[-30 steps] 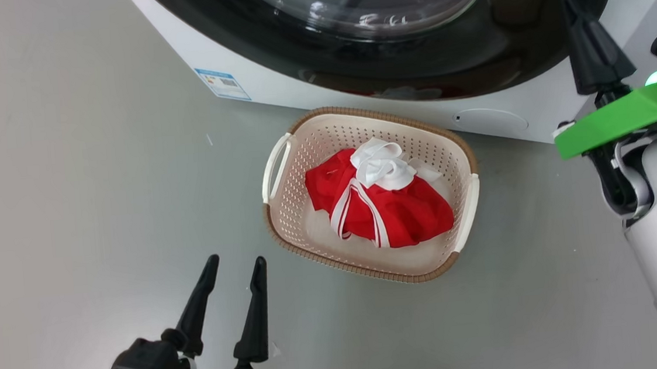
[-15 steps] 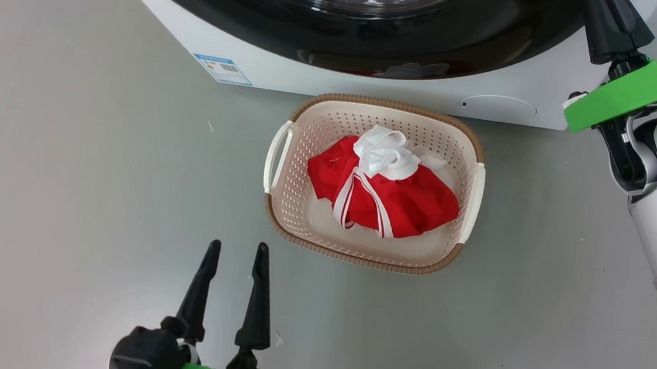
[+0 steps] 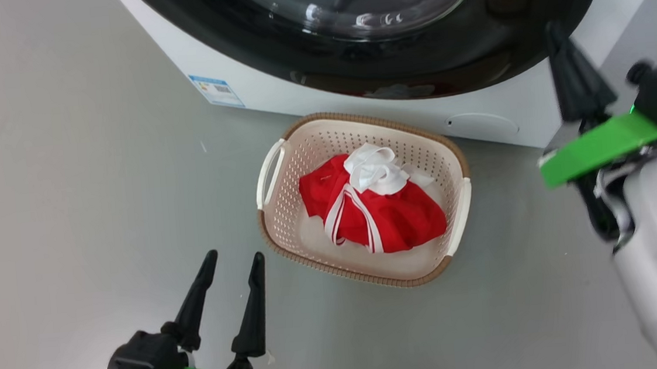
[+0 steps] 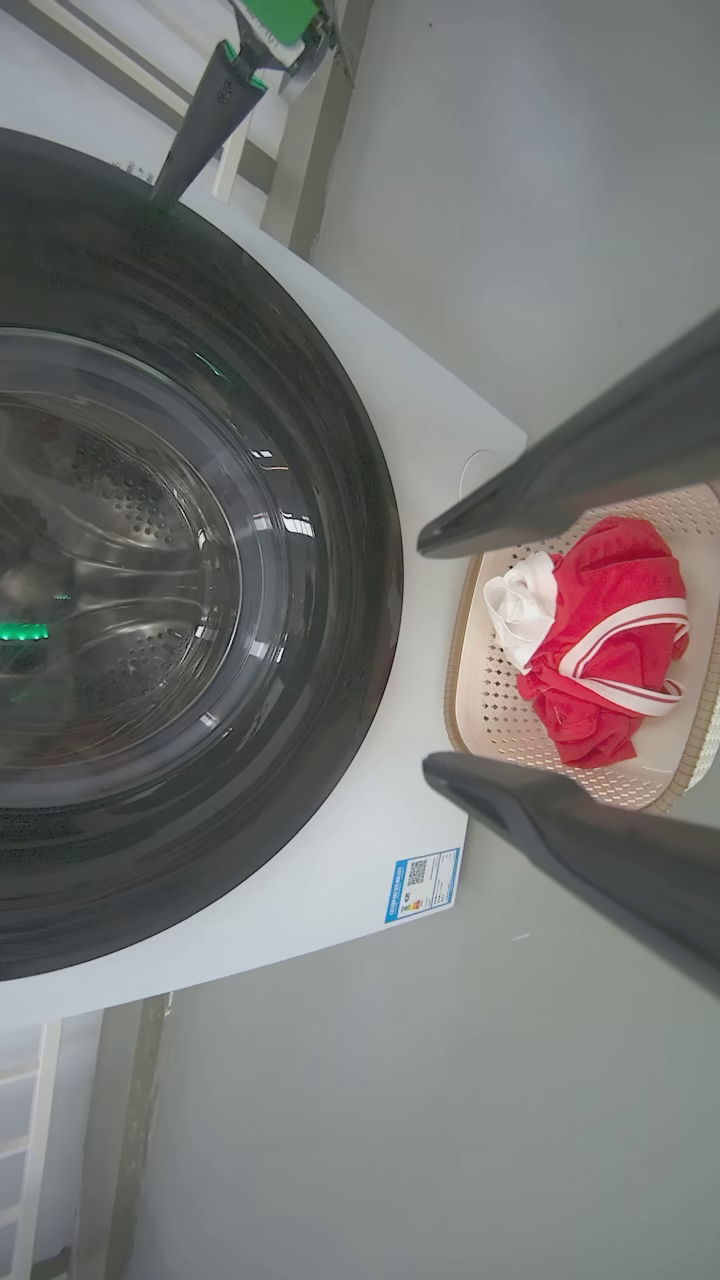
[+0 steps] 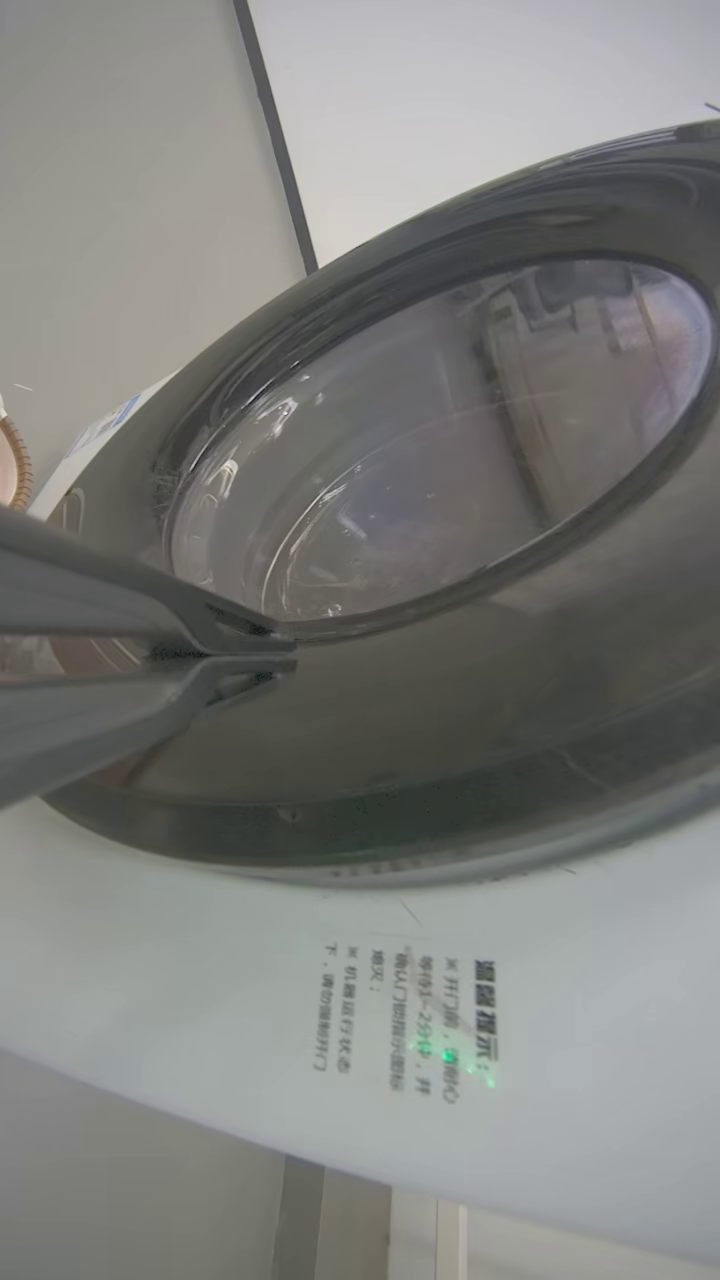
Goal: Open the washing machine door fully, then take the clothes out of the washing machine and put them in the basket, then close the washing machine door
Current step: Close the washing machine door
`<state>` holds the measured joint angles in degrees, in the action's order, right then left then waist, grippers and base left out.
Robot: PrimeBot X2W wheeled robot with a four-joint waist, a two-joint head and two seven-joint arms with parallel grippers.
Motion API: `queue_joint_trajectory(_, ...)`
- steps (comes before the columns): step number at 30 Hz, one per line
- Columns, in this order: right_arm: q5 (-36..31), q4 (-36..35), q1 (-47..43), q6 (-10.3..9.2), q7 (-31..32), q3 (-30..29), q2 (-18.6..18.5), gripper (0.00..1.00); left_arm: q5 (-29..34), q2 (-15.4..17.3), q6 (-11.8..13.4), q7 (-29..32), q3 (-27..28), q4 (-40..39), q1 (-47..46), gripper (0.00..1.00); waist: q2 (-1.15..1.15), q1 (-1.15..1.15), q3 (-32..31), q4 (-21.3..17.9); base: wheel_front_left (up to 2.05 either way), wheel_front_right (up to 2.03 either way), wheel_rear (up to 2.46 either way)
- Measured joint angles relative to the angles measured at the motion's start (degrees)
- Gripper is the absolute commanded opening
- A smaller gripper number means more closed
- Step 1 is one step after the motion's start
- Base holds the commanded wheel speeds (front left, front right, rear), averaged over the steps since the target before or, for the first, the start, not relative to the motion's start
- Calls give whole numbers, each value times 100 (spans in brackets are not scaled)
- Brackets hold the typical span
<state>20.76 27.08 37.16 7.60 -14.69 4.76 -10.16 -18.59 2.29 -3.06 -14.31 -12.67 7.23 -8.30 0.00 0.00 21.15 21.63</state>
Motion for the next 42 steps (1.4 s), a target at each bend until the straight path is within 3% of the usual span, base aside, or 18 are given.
queue_joint_trajectory(1, 0, 14, -147, -3, 0, 42, 12, 100, 7, 0, -1, 0, 21, 27, 20, 100, 0, 0, -44, -13, 0, 0, 0)
queue_joint_trajectory(18, 83, -276, -1707, -4, 1, 194, 38, 100, 561, 1, -343, 0, 665, 359, 281, 100, 0, 0, -763, -624, 0, 0, 0)
queue_joint_trajectory(32, 83, -539, -2627, -4, 5, 8, 240, 100, 786, 4, -406, 1, 1243, 426, 618, 100, 0, 0, -1205, -1342, 0, 0, 0)
queue_joint_trajectory(42, 81, -671, -3097, -4, 5, -188, 327, 100, 854, 78, -410, 0, 1314, 405, 730, 100, 0, -1, -1437, -1800, 0, 0, 0)
